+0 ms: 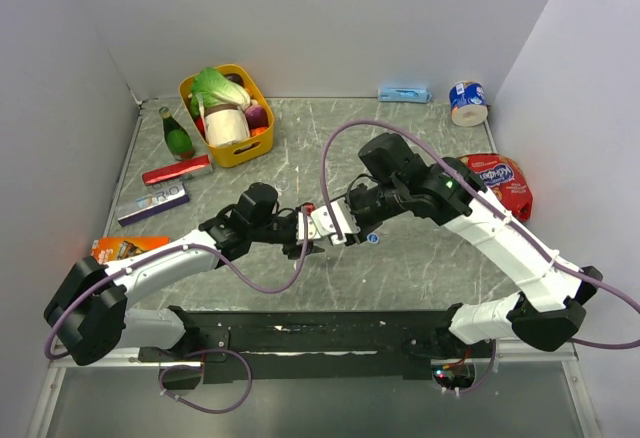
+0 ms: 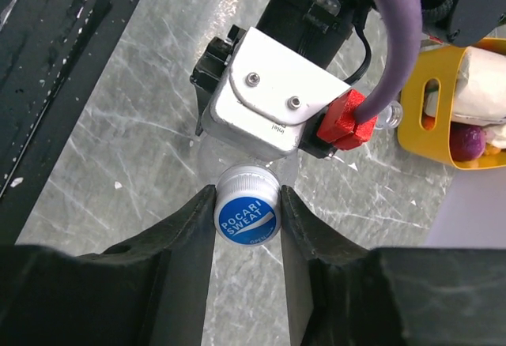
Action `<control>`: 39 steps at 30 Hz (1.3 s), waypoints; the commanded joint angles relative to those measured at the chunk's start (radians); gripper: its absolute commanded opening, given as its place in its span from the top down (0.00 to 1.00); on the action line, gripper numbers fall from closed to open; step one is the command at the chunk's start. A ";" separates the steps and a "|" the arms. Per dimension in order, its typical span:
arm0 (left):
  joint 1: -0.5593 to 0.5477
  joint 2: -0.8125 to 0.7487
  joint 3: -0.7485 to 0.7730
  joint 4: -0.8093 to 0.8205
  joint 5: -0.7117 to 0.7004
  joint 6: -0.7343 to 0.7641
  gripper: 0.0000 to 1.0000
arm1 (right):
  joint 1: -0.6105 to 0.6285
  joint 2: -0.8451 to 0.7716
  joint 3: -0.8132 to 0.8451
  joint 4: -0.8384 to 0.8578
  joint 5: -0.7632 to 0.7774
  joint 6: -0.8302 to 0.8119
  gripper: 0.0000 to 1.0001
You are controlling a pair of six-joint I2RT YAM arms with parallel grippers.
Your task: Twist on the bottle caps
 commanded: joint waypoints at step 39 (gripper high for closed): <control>-0.121 0.053 -0.012 0.465 -0.705 -0.777 0.13 | -0.059 0.156 0.180 0.328 0.346 1.247 1.00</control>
